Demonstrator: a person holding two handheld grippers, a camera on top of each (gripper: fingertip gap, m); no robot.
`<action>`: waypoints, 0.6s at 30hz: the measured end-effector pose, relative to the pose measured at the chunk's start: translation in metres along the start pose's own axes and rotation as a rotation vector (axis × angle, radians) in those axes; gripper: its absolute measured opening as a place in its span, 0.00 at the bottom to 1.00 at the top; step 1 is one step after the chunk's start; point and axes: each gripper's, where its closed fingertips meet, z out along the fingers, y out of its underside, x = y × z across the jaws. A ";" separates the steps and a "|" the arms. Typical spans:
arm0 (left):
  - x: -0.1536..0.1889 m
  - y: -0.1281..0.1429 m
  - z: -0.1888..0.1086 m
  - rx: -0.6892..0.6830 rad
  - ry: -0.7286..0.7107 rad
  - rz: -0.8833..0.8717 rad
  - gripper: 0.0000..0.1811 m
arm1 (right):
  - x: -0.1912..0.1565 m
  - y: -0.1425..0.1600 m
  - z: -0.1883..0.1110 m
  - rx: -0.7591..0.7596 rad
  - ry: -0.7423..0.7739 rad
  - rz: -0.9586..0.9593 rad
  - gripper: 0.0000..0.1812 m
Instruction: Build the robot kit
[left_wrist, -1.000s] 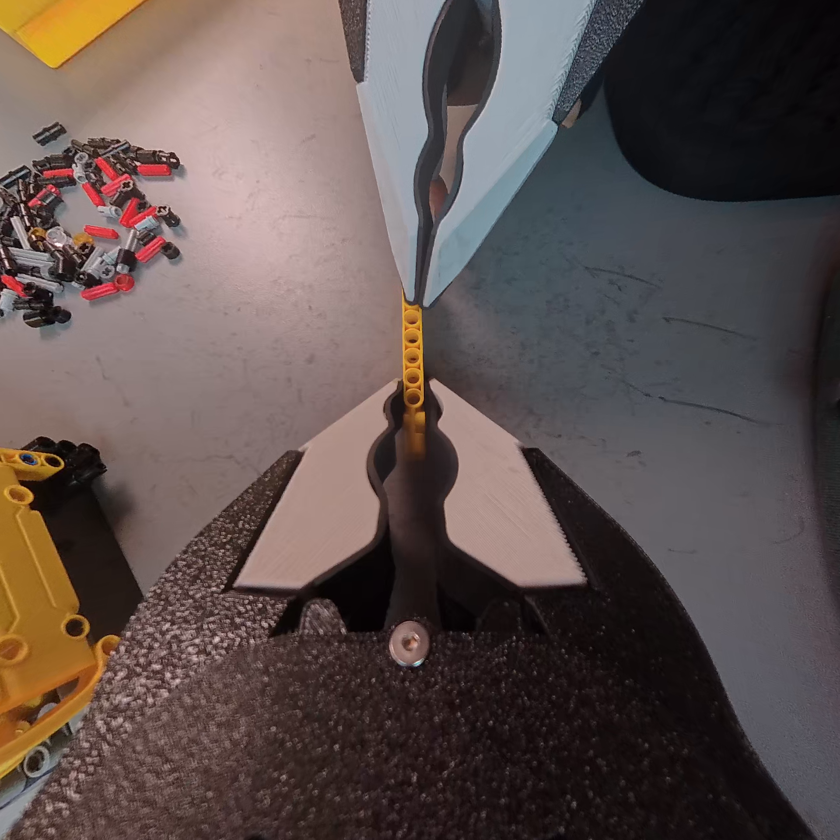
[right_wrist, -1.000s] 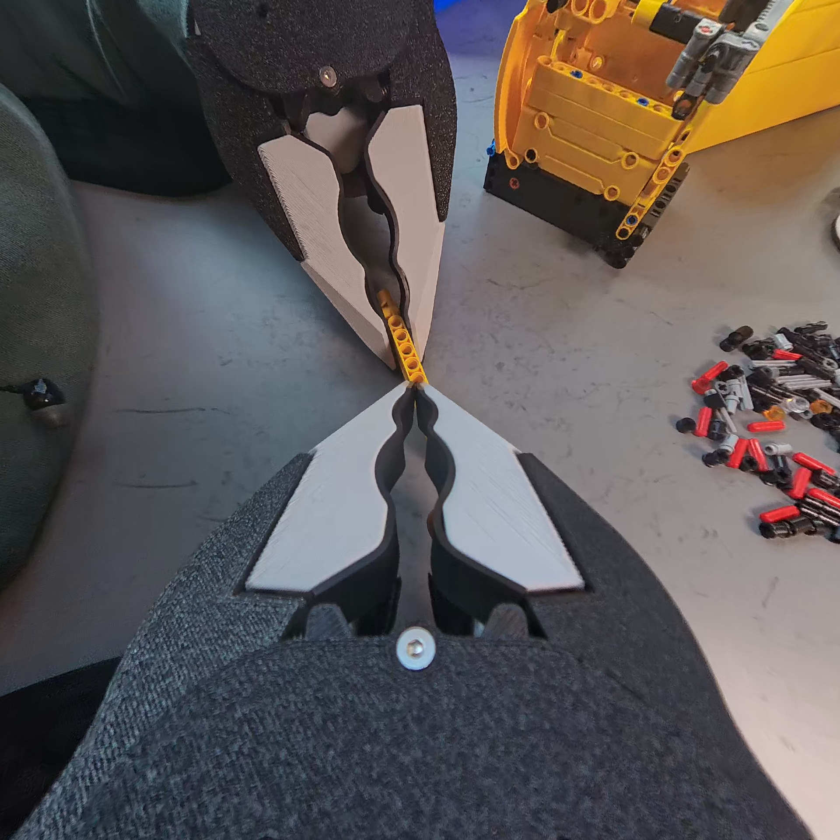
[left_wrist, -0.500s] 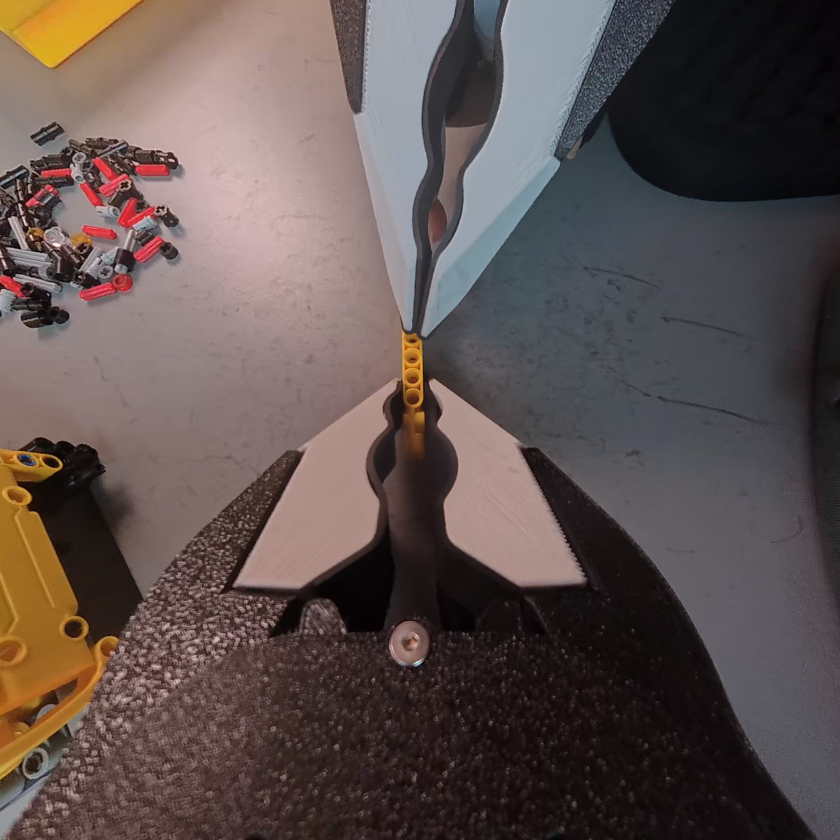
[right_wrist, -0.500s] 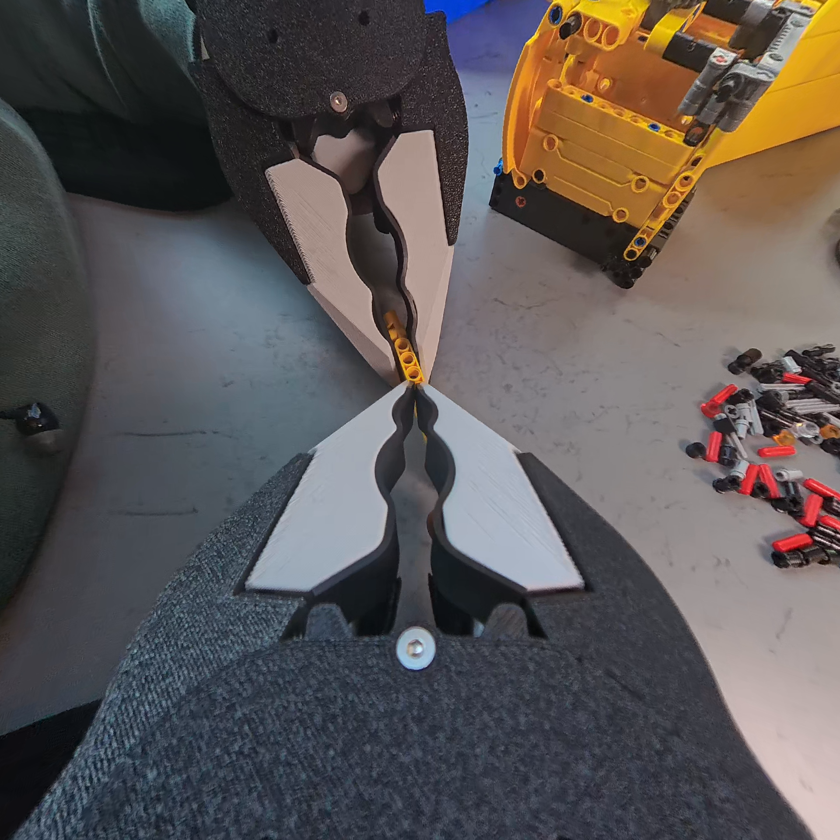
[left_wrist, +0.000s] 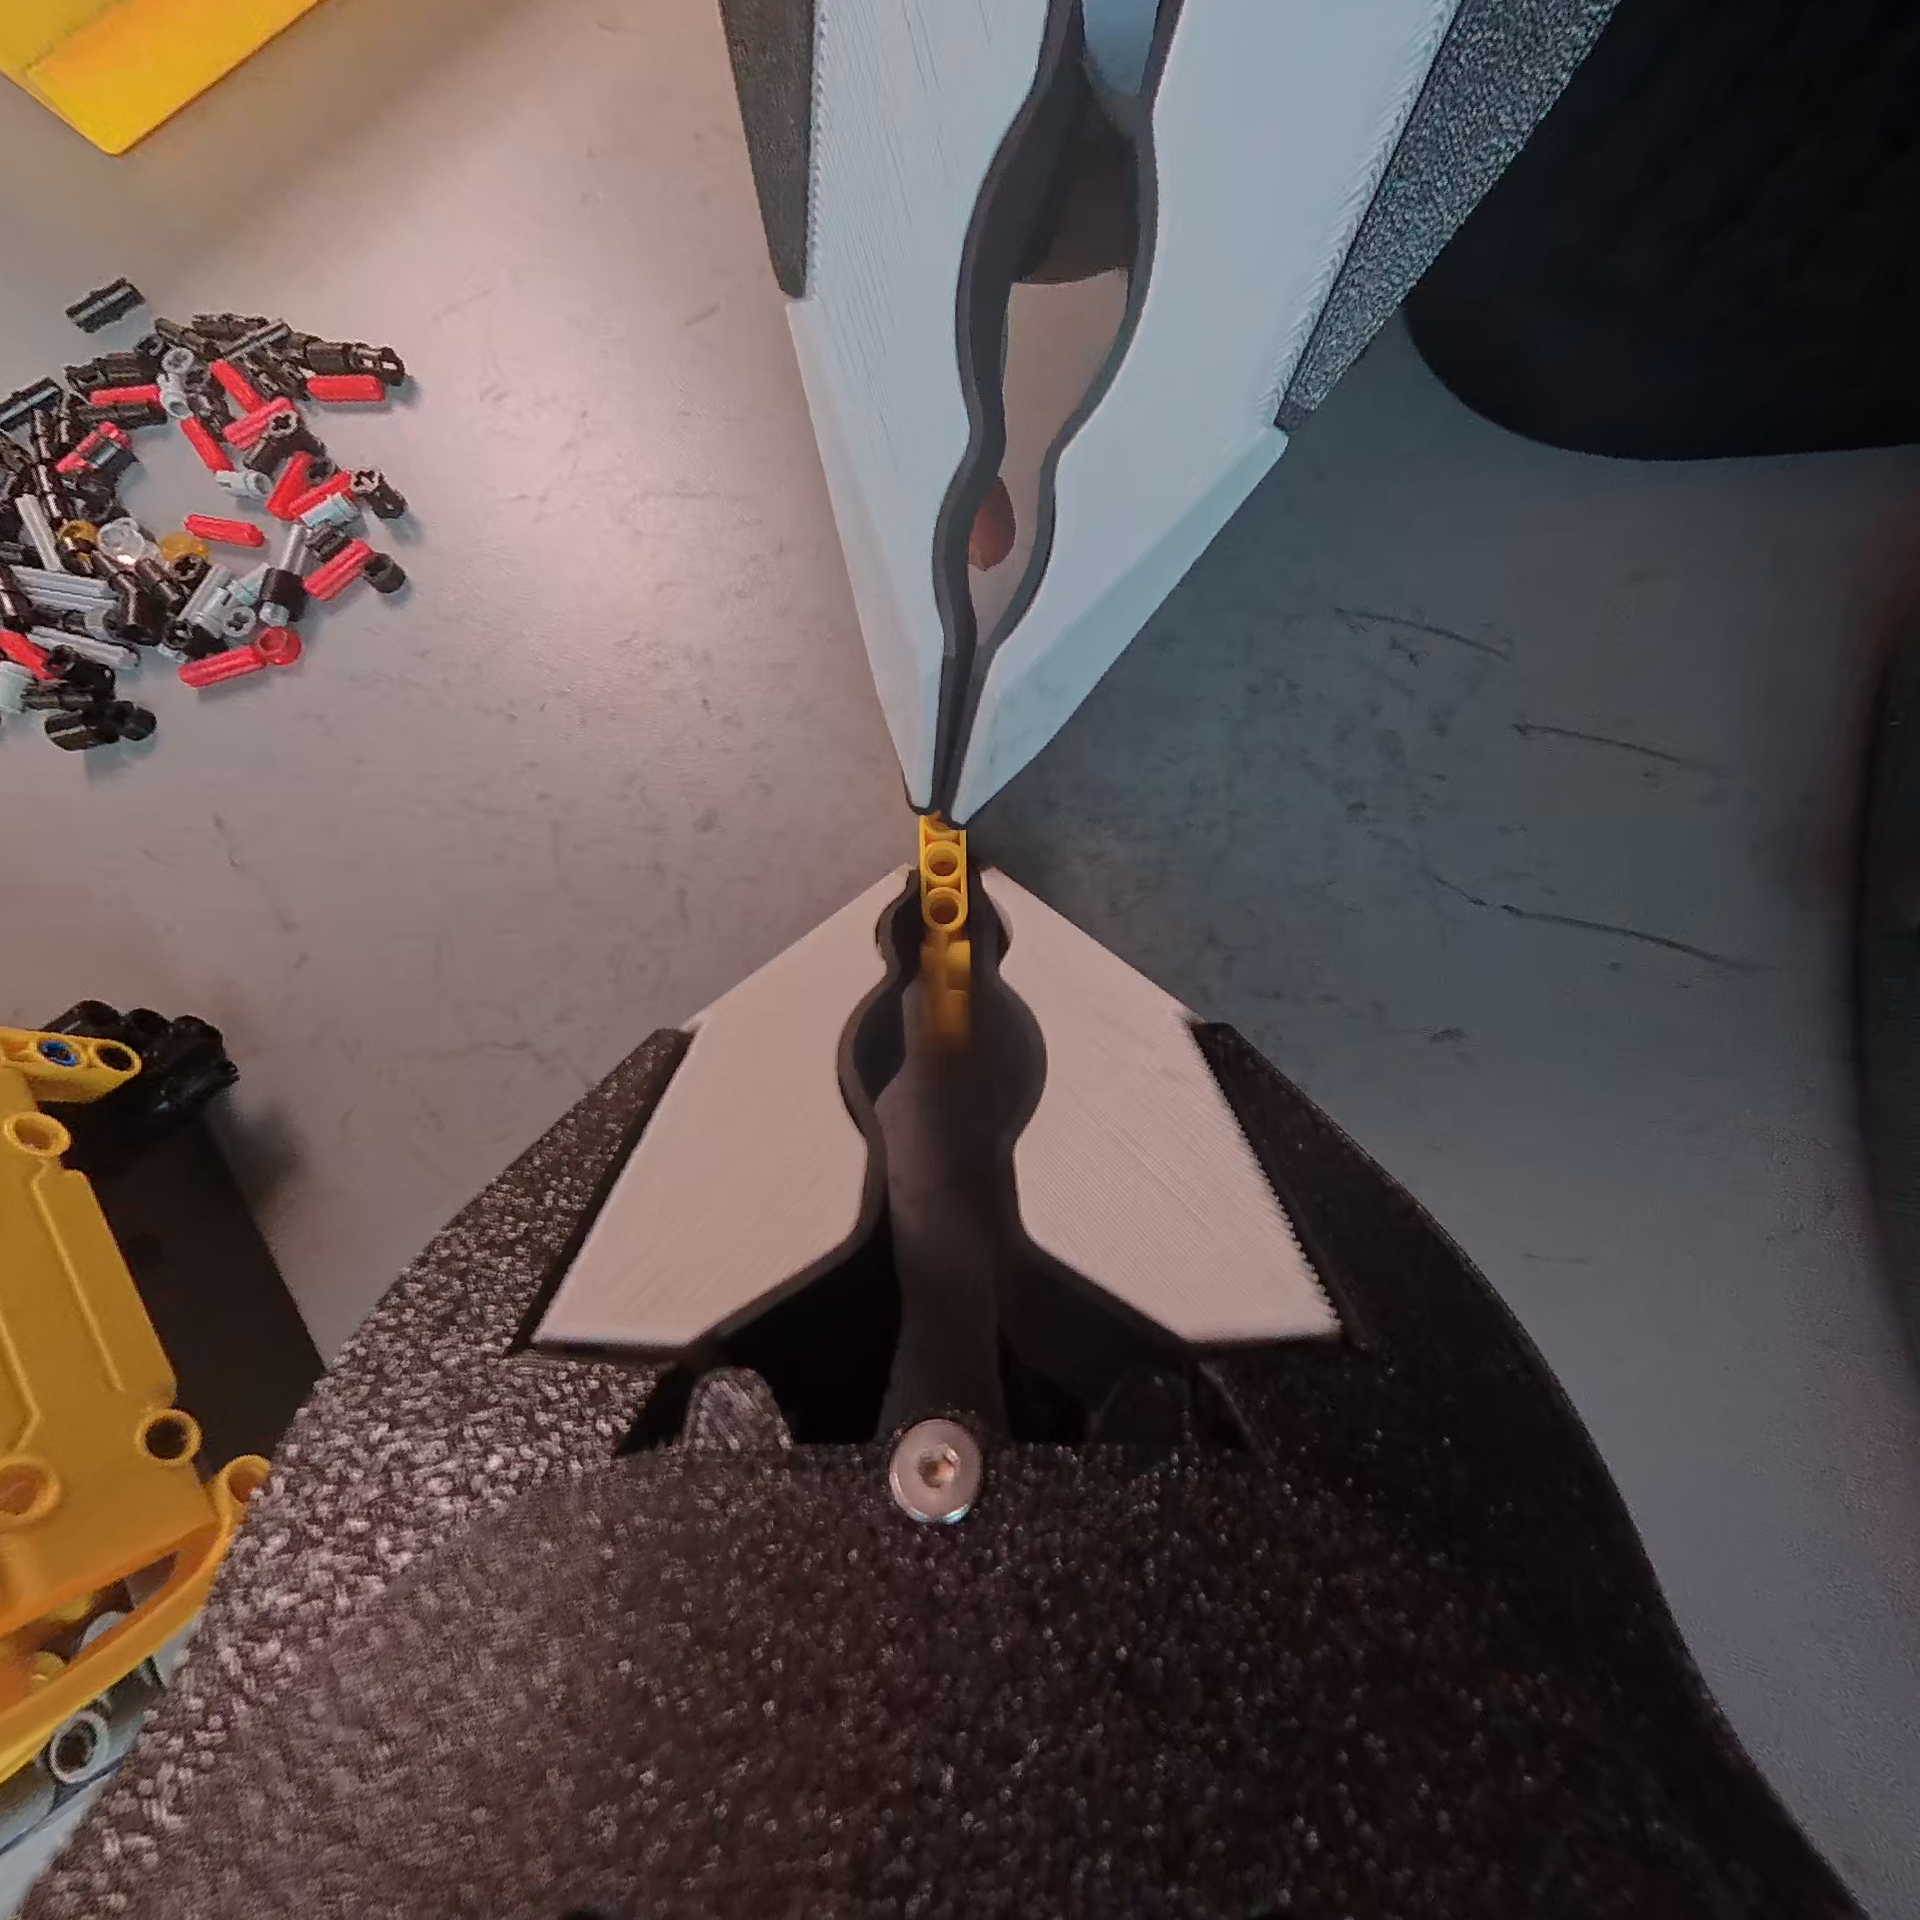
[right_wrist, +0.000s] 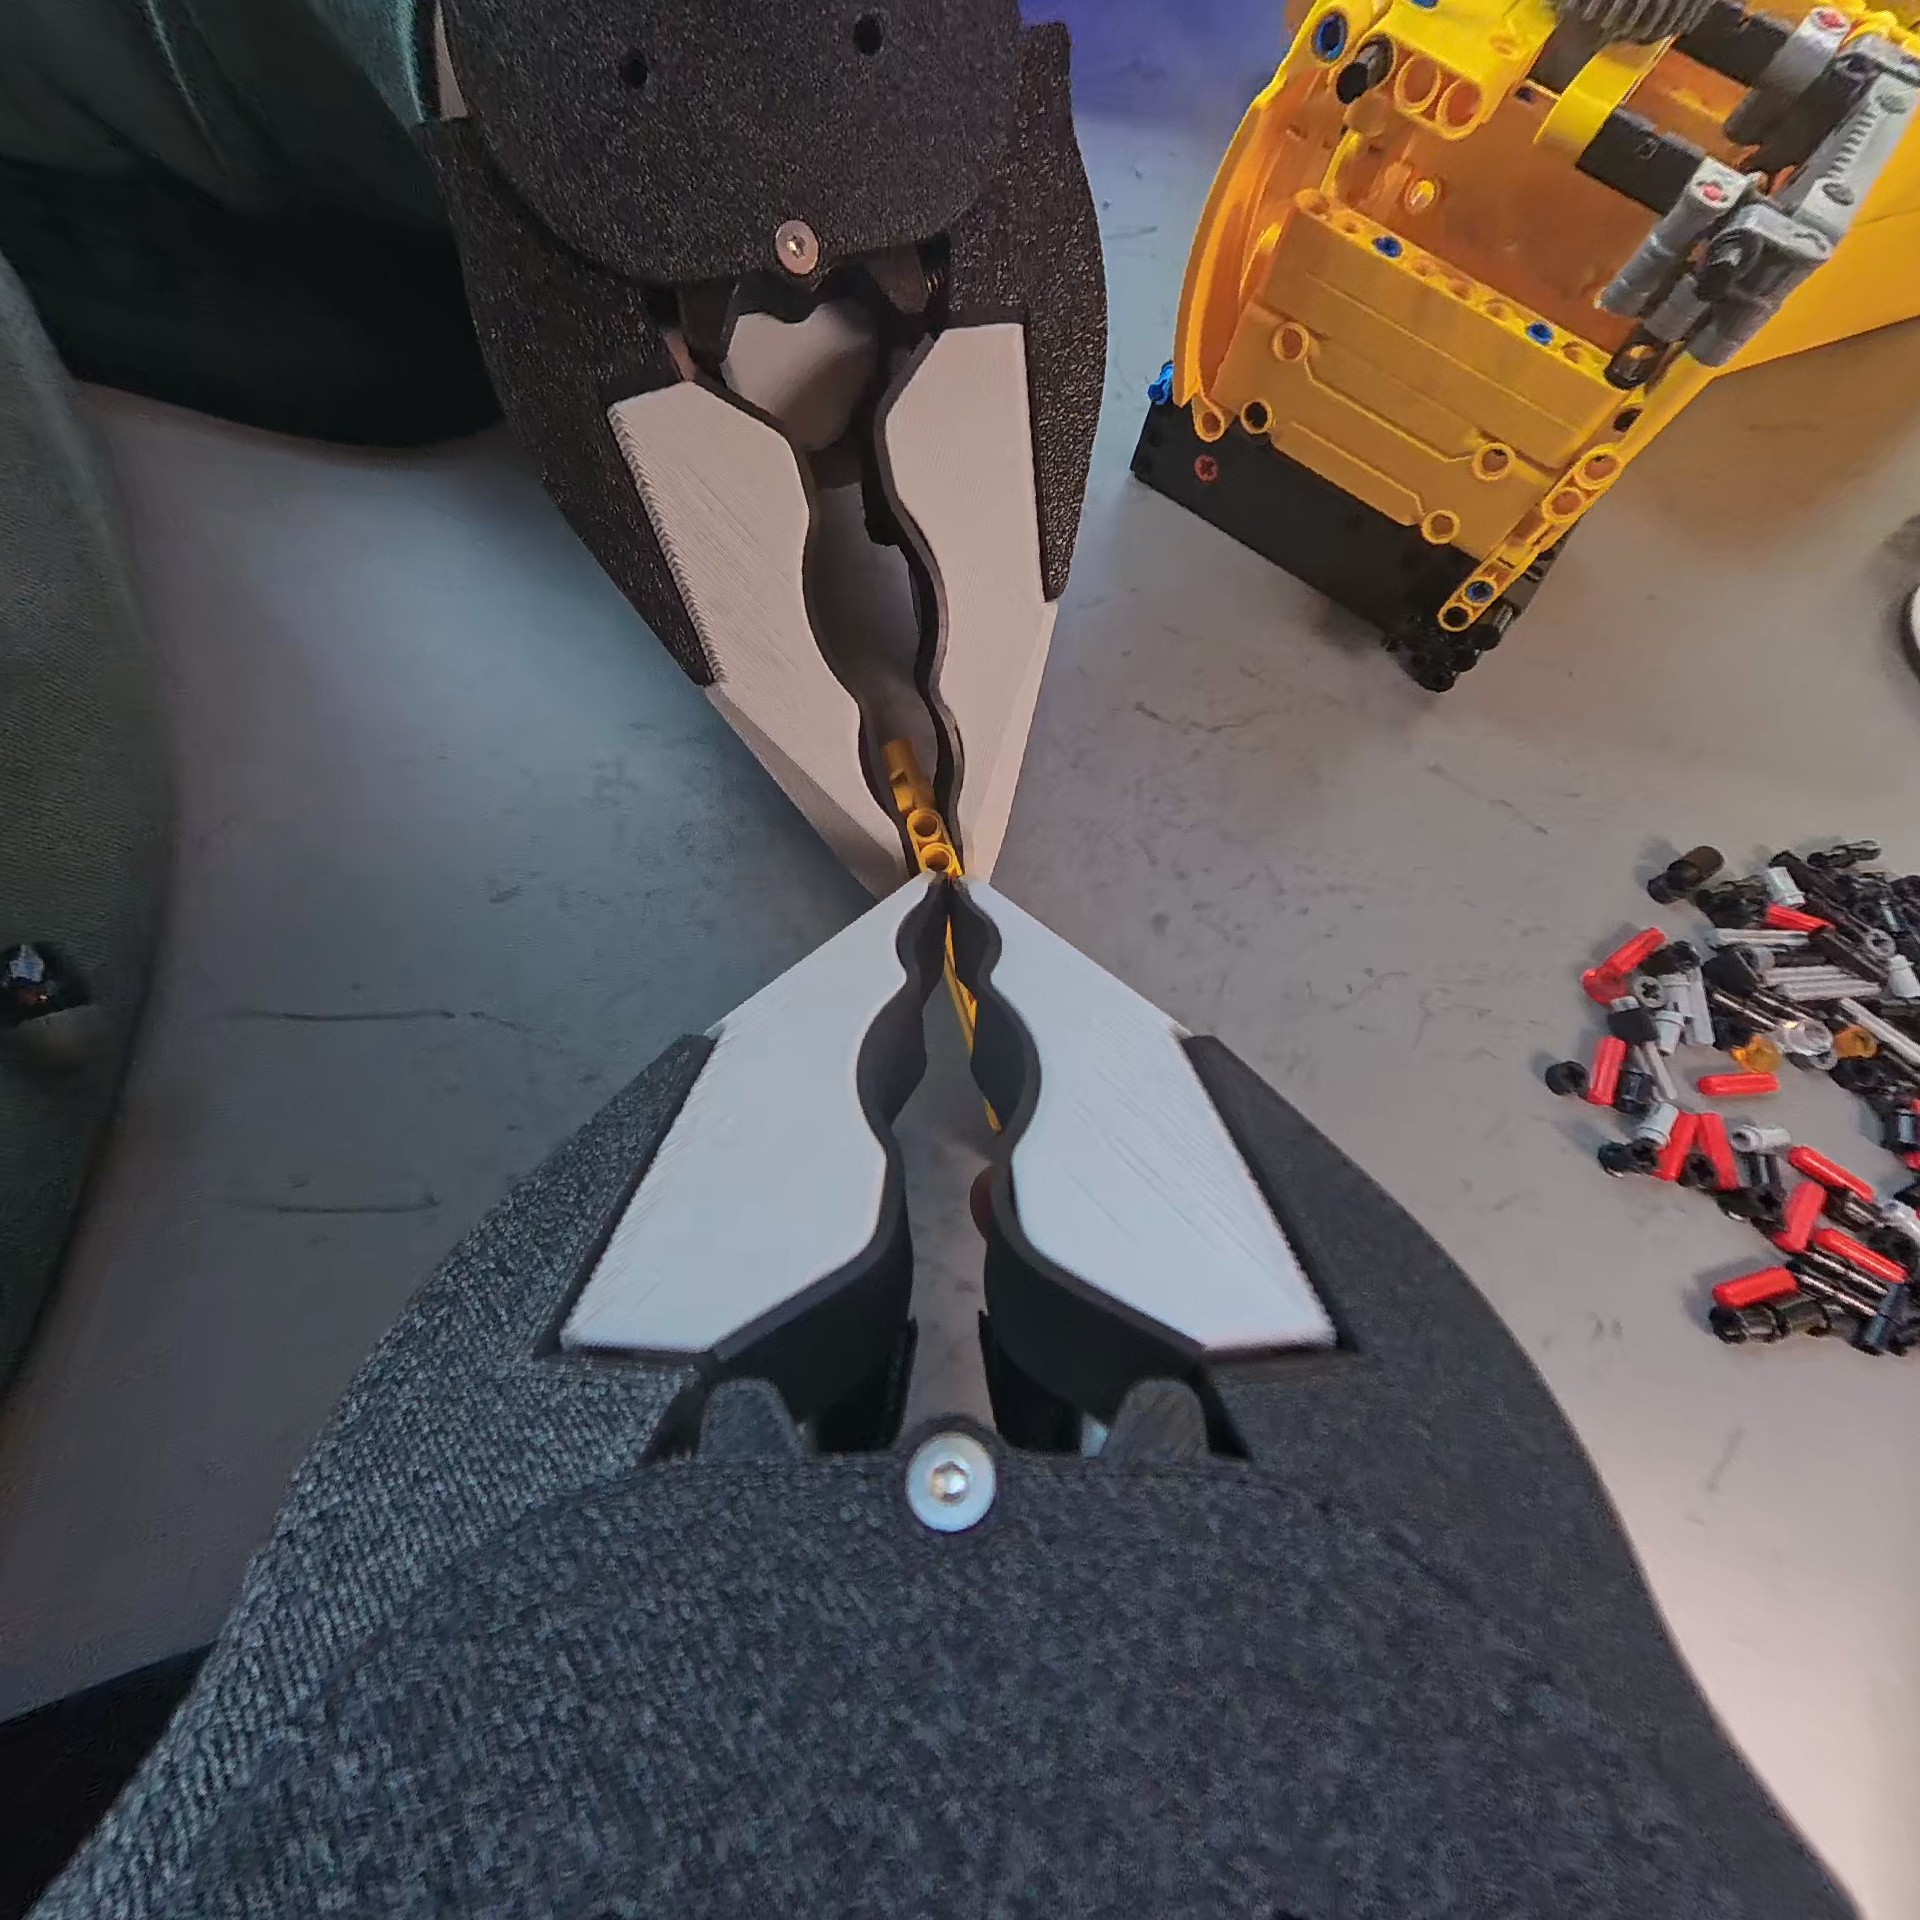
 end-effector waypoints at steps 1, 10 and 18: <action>0.000 0.000 0.000 0.000 0.000 -0.001 0.04 | 0.000 -0.002 0.000 0.002 0.004 -0.006 0.00; 0.000 0.000 0.000 -0.001 0.002 -0.001 0.04 | -0.003 -0.007 0.005 -0.047 0.024 -0.069 0.00; 0.000 0.001 0.000 -0.001 -0.002 0.003 0.04 | -0.002 -0.014 0.004 -0.044 0.030 -0.106 0.00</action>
